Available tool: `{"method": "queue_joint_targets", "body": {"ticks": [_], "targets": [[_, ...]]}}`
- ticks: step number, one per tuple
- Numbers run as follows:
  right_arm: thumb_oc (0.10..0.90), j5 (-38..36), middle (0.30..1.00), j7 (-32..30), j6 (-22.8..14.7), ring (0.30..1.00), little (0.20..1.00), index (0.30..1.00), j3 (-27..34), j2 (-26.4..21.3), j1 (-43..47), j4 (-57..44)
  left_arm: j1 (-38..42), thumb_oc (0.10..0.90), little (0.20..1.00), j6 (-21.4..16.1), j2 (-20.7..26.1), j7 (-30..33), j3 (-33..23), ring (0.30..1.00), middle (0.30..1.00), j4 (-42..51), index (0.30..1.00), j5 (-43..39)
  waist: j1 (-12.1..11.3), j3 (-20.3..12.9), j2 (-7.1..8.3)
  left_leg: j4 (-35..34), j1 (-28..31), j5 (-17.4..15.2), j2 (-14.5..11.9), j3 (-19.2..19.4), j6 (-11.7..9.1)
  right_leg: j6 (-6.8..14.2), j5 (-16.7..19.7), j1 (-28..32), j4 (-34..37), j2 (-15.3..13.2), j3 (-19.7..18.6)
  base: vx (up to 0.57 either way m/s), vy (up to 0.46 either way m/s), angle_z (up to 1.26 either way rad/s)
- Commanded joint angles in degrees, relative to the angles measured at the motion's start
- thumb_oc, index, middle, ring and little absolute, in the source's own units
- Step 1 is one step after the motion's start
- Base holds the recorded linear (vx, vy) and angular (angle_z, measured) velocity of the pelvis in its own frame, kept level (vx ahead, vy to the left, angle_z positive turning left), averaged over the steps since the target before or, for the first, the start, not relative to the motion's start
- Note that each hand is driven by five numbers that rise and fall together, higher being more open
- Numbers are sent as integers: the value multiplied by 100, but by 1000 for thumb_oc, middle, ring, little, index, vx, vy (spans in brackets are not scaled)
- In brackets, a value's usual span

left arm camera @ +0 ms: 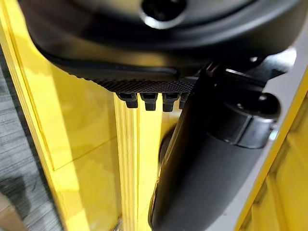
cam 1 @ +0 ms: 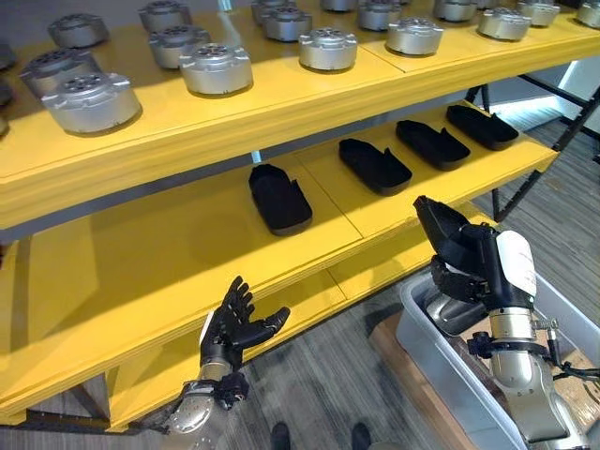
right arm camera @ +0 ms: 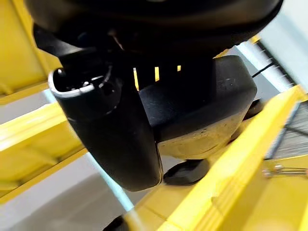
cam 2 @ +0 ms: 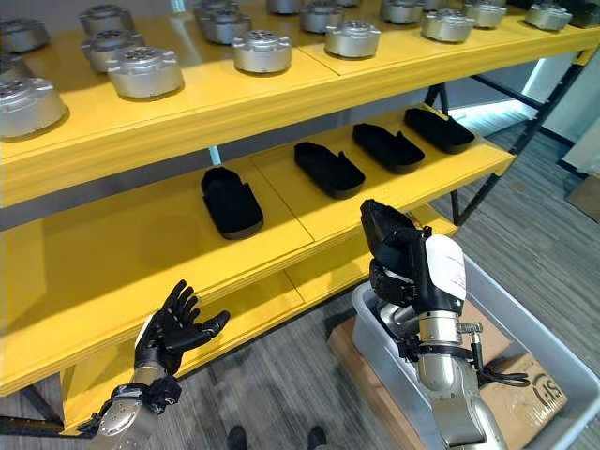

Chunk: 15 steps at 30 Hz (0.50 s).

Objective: Move parts from the plastic box to the shelf.

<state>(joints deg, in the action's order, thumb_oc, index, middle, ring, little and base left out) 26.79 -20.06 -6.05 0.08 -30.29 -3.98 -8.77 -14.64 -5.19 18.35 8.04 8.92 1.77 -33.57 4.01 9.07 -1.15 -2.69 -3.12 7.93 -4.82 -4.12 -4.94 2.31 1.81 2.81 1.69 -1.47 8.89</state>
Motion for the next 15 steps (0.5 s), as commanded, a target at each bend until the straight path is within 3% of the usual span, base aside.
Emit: {"method": "queue_joint_targets", "body": {"ticks": [1,2,4,5,9,15], "targets": [[400,-16,300,-682,-586,300,300,300,240,-311,1110,-731,410,900,1000,-584,191,-127,-195,1000,1000,513,1000,-147,-79,-88,214,816,147,-778,-412,438,-19,95,-532,-451,-739,-225,88,-18,52,67],[400,10,300,-768,-516,300,300,300,286,-317,1122,-733,444,900,1000,-567,224,-134,-134,1000,1000,528,1000,-159,-24,-51,189,597,71,-331,-862,702,-77,133,-602,-473,-906,-378,265,2,79,67],[400,72,300,-888,-477,300,300,300,287,-304,1157,-726,483,900,1000,-582,244,-67,-135,1000,1000,514,1000,-155,17,-41,119,227,77,130,-1290,980,-181,199,-726,-558,-1176,-491,357,39,112,54],[400,95,300,-915,-462,300,300,300,266,-297,1169,-719,474,900,1000,-591,231,-39,-143,1000,1000,503,1000,-137,6,-48,67,144,111,203,-1335,952,-220,216,-769,-586,-1253,-492,331,77,109,49],[400,120,300,-826,-450,300,300,300,239,-215,1130,-730,422,900,1000,-602,174,-36,-210,1000,1000,525,1000,-93,-11,-111,-136,-19,305,-30,-1242,1086,-243,282,-906,-676,-1605,-558,278,96,137,14],[400,259,300,-812,-403,300,300,300,372,-140,1009,-812,415,900,1000,-636,307,-65,-246,1000,1000,543,1000,-8,-111,-85,-50,386,249,-440,-916,1192,-159,475,-781,-293,-1364,-961,356,118,183,5]]}}
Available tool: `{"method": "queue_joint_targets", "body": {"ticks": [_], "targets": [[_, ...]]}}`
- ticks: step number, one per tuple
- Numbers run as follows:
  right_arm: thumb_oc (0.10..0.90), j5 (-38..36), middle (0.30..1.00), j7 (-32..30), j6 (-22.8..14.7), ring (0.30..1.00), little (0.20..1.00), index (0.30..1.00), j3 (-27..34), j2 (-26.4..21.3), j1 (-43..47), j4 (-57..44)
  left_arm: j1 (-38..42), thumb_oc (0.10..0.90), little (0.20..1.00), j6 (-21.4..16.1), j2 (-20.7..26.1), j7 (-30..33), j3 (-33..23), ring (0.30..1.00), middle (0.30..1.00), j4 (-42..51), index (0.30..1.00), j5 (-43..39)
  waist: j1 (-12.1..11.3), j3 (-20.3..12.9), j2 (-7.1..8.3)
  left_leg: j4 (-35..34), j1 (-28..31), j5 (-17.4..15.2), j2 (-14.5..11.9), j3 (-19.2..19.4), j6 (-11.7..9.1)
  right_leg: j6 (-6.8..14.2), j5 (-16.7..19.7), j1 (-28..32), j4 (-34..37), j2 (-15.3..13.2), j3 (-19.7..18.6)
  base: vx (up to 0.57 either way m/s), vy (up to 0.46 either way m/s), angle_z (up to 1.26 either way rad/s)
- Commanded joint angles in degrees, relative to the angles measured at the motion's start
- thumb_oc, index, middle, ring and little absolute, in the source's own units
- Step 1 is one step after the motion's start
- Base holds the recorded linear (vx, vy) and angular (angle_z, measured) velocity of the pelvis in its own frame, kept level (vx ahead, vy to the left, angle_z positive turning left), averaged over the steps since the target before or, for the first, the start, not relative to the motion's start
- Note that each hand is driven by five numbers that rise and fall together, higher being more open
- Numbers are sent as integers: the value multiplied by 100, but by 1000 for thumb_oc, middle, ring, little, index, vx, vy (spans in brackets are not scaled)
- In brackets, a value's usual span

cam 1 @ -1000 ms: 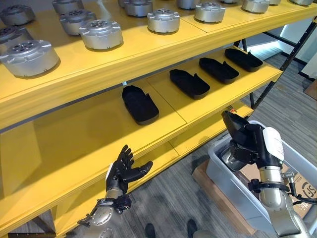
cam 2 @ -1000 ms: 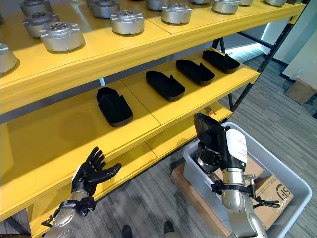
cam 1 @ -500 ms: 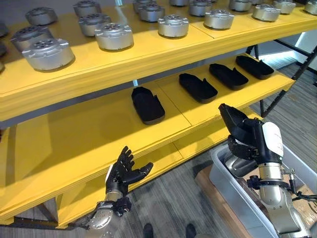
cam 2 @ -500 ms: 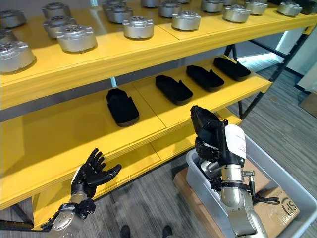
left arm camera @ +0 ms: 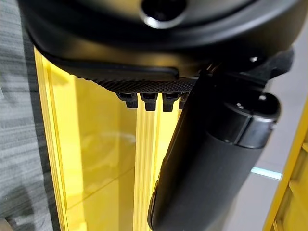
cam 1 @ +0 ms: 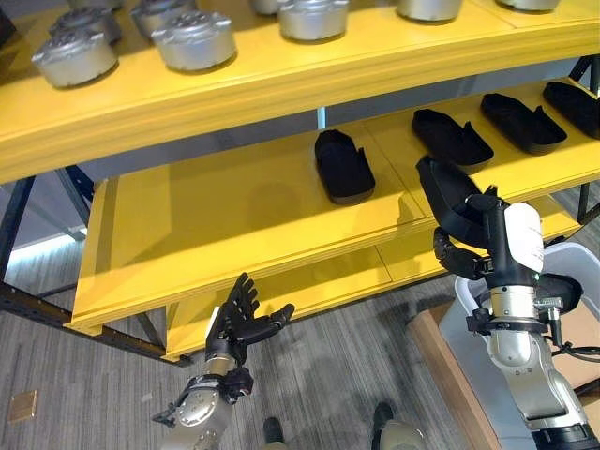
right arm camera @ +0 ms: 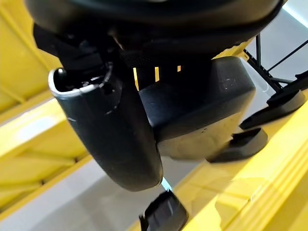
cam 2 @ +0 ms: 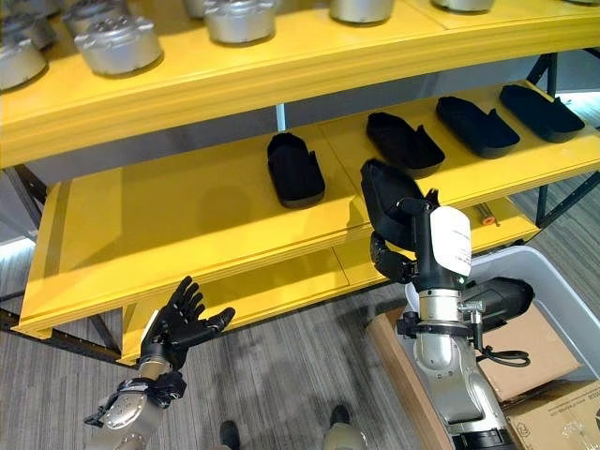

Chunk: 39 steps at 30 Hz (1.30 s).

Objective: Move parts from the plastic box to the shelf.

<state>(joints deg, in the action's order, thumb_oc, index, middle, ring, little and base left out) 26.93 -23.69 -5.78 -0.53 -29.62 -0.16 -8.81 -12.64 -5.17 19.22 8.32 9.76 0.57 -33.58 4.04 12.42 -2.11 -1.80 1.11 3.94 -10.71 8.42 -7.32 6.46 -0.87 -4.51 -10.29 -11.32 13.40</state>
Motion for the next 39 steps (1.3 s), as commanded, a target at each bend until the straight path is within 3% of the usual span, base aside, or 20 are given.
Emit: {"method": "queue_joint_targets", "body": {"ticks": [1,11,26,39], "targets": [[400,280,300,-466,-422,300,300,300,468,-208,612,-831,228,900,1000,-634,241,-99,-334,1000,1000,662,1000,-19,-125,-428,68,318,-177,-84,-283,-56,90,94,-477,505,-82,-33,-70,77,113,5],[400,456,300,-426,-353,300,300,300,267,-175,910,-827,243,900,1000,-604,263,-66,-308,1000,1000,666,1000,19,-260,-642,332,257,-32,-380,58,65,238,323,-108,863,605,-293,-68,83,117,7],[400,666,300,-120,-129,300,300,300,-363,-473,1772,-282,54,900,1000,-590,266,-91,-417,1000,1000,680,1000,-23,-568,-775,657,-32,237,-379,72,172,269,397,3,1029,798,-268,-39,27,20,-3],[400,696,300,188,106,300,300,300,-1296,-957,3329,701,-5,900,1000,-653,336,-128,-499,1000,1000,724,1000,-186,-875,-785,644,-236,242,-243,77,58,217,394,81,1134,950,-266,154,7,-6,8]]}}
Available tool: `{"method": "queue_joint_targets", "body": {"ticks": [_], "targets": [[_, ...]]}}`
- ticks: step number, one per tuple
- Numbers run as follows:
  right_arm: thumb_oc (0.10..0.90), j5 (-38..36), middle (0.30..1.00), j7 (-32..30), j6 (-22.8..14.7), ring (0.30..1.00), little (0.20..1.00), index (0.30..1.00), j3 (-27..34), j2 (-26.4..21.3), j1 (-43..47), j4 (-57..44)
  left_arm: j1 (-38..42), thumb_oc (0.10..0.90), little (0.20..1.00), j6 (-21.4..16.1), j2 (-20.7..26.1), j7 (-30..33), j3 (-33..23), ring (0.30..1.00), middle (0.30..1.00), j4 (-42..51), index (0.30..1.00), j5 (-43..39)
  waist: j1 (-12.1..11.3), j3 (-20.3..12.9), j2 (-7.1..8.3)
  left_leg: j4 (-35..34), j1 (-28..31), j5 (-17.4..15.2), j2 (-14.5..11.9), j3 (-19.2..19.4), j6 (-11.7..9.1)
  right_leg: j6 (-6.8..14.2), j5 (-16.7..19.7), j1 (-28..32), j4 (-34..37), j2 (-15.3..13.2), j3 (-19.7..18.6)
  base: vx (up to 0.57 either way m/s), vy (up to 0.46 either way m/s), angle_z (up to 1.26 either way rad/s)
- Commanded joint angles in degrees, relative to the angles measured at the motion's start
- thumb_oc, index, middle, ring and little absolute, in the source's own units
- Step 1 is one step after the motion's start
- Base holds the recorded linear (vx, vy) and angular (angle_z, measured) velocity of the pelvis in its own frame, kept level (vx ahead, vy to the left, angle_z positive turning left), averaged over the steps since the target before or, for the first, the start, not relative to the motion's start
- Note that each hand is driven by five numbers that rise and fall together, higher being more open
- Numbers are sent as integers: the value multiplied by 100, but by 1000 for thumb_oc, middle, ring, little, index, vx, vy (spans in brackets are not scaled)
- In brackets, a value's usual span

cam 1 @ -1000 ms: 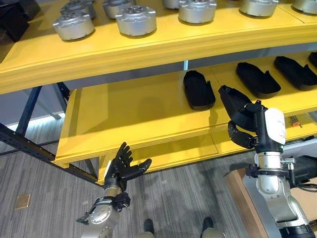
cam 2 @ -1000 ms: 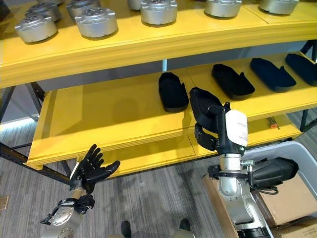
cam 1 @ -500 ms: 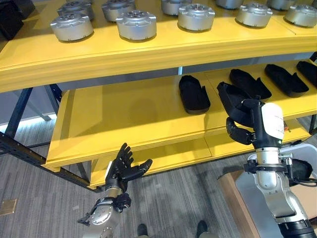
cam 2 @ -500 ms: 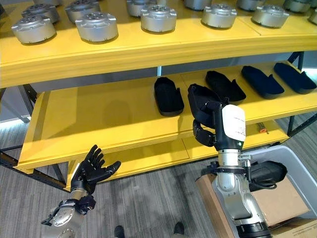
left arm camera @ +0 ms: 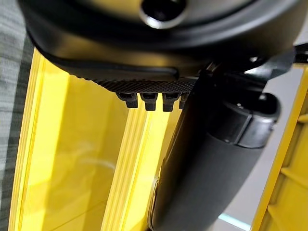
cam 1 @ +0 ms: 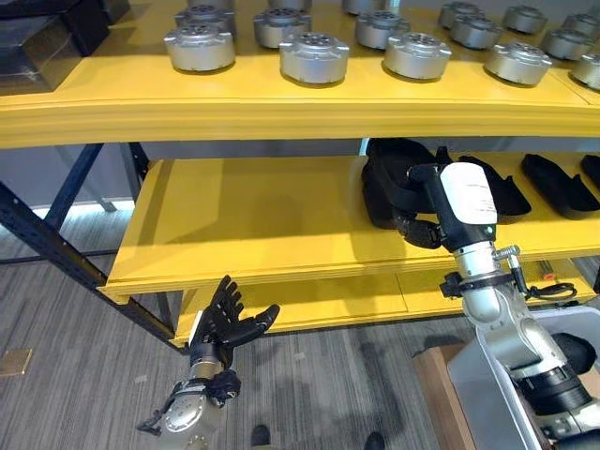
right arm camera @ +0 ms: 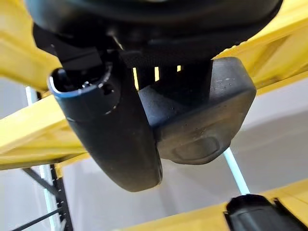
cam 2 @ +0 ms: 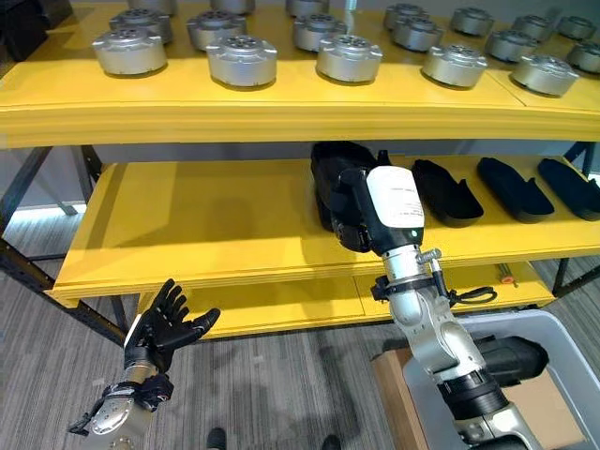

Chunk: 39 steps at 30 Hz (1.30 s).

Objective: Move parts from the plastic box to the shelf.

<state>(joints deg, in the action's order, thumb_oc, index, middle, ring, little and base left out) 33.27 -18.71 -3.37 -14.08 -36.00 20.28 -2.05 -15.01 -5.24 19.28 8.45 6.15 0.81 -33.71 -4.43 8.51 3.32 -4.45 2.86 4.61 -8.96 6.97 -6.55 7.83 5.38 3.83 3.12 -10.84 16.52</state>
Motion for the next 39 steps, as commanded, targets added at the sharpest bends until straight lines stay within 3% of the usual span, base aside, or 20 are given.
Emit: {"method": "queue_joint_targets", "body": {"ticks": [1,18,28,39], "targets": [[400,8,300,-254,-109,300,300,300,-101,-273,1470,185,219,900,1000,-659,361,-142,-127,1000,1000,750,1000,-188,-99,-378,100,27,35,-304,-91,162,143,254,-544,310,-380,-312,-118,7,-14,16],[400,-318,300,-147,8,300,300,300,-929,-41,2861,1429,246,900,1000,-756,644,-204,-115,1000,1000,856,1000,-410,-676,-65,144,301,-613,-243,-20,-298,153,243,-533,212,-443,-316,367,-3,-23,13],[400,-709,300,-302,133,300,300,300,-1024,232,3419,2048,385,900,1000,-816,795,-111,-70,1000,1000,830,1000,-567,-892,180,165,529,-1060,-234,73,-530,188,221,-502,53,-508,-336,601,-22,-6,15],[400,-1023,300,-521,322,300,300,300,-1187,306,4131,3120,591,900,1000,-901,989,-63,35,1000,1000,819,1000,-646,-1101,524,79,840,-1595,-230,188,-836,236,201,-520,-166,-675,-437,855,-34,20,14]]}}
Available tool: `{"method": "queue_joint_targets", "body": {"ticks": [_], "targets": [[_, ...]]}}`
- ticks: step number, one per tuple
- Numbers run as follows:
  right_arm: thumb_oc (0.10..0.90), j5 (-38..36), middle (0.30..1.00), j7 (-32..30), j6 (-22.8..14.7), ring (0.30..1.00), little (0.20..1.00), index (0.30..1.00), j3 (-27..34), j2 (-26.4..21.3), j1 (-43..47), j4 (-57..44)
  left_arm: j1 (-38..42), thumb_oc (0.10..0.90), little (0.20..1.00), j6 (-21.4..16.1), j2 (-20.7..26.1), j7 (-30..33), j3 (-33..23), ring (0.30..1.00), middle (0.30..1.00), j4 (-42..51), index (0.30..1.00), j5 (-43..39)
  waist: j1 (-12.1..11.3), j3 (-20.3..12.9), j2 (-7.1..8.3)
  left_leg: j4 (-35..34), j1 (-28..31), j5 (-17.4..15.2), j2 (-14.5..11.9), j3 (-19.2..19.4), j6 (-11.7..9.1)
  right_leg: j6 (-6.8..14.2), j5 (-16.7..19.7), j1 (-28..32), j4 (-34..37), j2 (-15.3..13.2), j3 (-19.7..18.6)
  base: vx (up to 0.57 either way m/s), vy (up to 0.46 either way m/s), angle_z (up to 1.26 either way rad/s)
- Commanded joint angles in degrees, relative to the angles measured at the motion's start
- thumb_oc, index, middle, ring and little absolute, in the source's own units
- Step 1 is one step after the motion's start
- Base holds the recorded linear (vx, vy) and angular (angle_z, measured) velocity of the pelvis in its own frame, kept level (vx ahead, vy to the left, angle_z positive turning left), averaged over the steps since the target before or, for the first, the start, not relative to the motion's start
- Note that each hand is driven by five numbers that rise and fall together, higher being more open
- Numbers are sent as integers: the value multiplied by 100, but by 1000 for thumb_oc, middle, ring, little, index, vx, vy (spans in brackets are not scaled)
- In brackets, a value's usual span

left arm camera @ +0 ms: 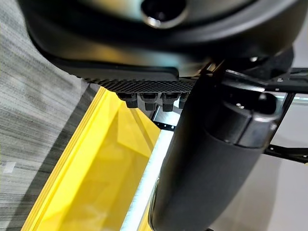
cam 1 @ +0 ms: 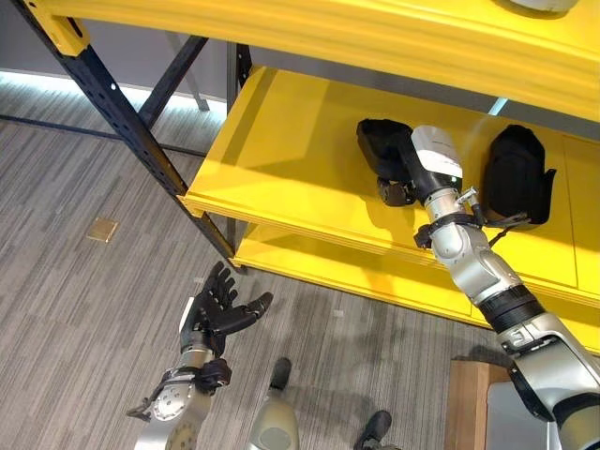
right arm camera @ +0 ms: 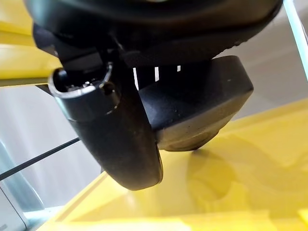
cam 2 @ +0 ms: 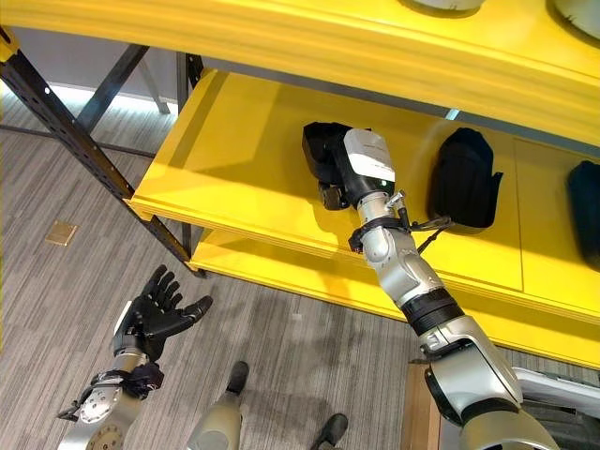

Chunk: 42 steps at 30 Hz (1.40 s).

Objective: Move parts from the plastic box to the shelf.

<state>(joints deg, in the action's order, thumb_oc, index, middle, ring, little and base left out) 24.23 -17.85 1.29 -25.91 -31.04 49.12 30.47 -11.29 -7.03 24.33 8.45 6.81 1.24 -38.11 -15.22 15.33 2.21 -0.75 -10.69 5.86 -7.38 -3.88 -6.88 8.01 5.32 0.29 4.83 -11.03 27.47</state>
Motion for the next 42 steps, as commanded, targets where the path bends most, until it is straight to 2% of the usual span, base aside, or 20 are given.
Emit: {"method": "queue_joint_targets", "body": {"ticks": [1,12,18,31,42], "targets": [[400,-176,300,-639,-102,300,300,300,-30,-206,1355,89,254,900,1000,-736,532,-56,-8,1000,1000,782,1000,-235,-45,-76,154,559,-342,-361,35,214,277,171,-528,123,-905,-436,-209,-42,9,10],[400,-781,300,-866,-5,300,300,300,-24,-58,1867,1261,502,900,1000,-802,639,-4,163,1000,1000,832,1000,-298,-52,300,-81,841,-675,-402,84,115,320,122,-606,-237,-1253,-545,-248,-53,35,5],[400,-1619,300,-1319,-53,300,300,300,441,284,1959,1796,629,900,1000,-817,643,133,249,1000,1000,831,1000,-325,7,406,-211,964,-794,-425,133,124,352,100,-619,-376,-1371,-589,-304,-30,37,0],[400,-2114,300,-1554,-144,300,300,300,637,473,2009,1819,713,900,1000,-844,664,233,329,1000,1000,880,1000,-340,113,469,-287,1027,-862,-437,155,164,378,84,-590,-522,-1451,-645,-384,-12,13,0],[400,-2052,300,-1808,-133,300,300,300,725,447,2092,1741,750,900,1000,-878,705,271,371,1000,1000,855,1000,-377,137,475,-318,1030,-898,-425,175,175,392,87,-575,-582,-1469,-649,-418,0,0,0]]}}
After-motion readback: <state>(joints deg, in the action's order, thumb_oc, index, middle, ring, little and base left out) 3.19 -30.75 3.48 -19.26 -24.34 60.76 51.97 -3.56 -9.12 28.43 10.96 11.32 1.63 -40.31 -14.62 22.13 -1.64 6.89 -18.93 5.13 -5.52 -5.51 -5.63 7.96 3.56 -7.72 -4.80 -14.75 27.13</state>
